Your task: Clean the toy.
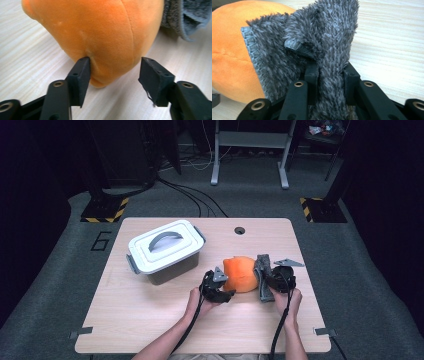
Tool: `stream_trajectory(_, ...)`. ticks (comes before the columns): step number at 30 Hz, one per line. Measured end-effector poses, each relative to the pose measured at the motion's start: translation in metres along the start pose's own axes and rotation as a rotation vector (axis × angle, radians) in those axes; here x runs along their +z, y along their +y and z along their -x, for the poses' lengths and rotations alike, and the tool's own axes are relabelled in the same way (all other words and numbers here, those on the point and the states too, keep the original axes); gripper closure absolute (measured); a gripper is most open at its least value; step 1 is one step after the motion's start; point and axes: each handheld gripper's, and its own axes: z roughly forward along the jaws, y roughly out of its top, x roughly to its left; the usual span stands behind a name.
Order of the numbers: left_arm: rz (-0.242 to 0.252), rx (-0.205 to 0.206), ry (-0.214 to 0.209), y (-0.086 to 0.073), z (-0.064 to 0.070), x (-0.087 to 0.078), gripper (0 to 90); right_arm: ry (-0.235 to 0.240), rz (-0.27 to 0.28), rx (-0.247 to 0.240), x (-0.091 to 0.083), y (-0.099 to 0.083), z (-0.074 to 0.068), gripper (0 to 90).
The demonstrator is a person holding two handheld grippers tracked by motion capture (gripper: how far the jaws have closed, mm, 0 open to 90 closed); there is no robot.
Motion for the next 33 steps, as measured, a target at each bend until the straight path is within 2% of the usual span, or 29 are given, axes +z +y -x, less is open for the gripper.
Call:
stream_trajectory(3, 0.001, 0.006, 0.021, 0.000, 0.001, 0.002, 50.6, 0.002, 0.000, 0.003, 0.000, 0.000, -0.001, 70.7)
stream_trajectory(4, 0.002, 0.005, 0.016, 0.000, 0.001, 0.002, 60.4, 0.003, 0.002, 0.004, 0.000, 0.000, -0.001, 70.7)
stream_trajectory(6, 0.004, -0.002, 0.010, 0.000, 0.000, 0.001, 67.9, 0.006, 0.006, 0.008, -0.001, 0.000, -0.001, 70.8)
stream_trajectory(10, 0.007, -0.024, -0.009, 0.000, -0.003, 0.000, 74.3, 0.012, 0.027, -0.002, -0.007, -0.001, -0.004, 70.9)
stream_trajectory(11, 0.006, -0.048, -0.031, 0.000, -0.005, -0.002, 74.9, 0.021, 0.037, -0.002, -0.009, -0.001, -0.006, 70.9)
stream_trajectory(14, 0.007, -0.068, -0.052, 0.000, -0.008, -0.003, 75.4, 0.032, 0.060, -0.018, -0.016, 0.001, -0.010, 70.8)
stream_trajectory(15, 0.008, -0.096, -0.078, 0.000, -0.011, -0.005, 75.4, 0.033, 0.066, -0.022, -0.019, 0.002, -0.012, 70.8)
stream_trajectory(16, 0.009, -0.105, -0.084, 0.000, -0.012, -0.005, 75.4, 0.035, 0.075, -0.028, -0.021, 0.003, -0.014, 70.8)
stream_trajectory(23, 0.007, -0.119, -0.097, 0.003, -0.012, -0.006, 75.4, 0.083, 0.118, -0.071, -0.037, 0.009, -0.029, 70.8)
stream_trajectory(24, -0.001, -0.117, -0.104, 0.005, -0.012, -0.006, 75.4, 0.103, 0.129, -0.087, -0.041, 0.012, -0.037, 70.9)
stream_trajectory(27, -0.006, -0.108, -0.105, 0.007, -0.011, -0.006, 75.4, 0.131, 0.134, -0.112, -0.044, 0.016, -0.051, 70.9)
stream_trajectory(28, -0.005, -0.111, -0.103, 0.008, -0.011, -0.005, 75.4, 0.131, 0.134, -0.112, -0.044, 0.016, -0.051, 70.9)
stream_trajectory(29, -0.005, -0.129, -0.115, 0.008, -0.011, -0.005, 75.4, 0.143, 0.135, -0.131, -0.045, 0.018, -0.060, 70.8)
stream_trajectory(33, -0.011, -0.129, -0.129, 0.009, -0.013, -0.006, 75.4, 0.155, 0.121, -0.163, -0.043, 0.019, -0.071, 70.8)
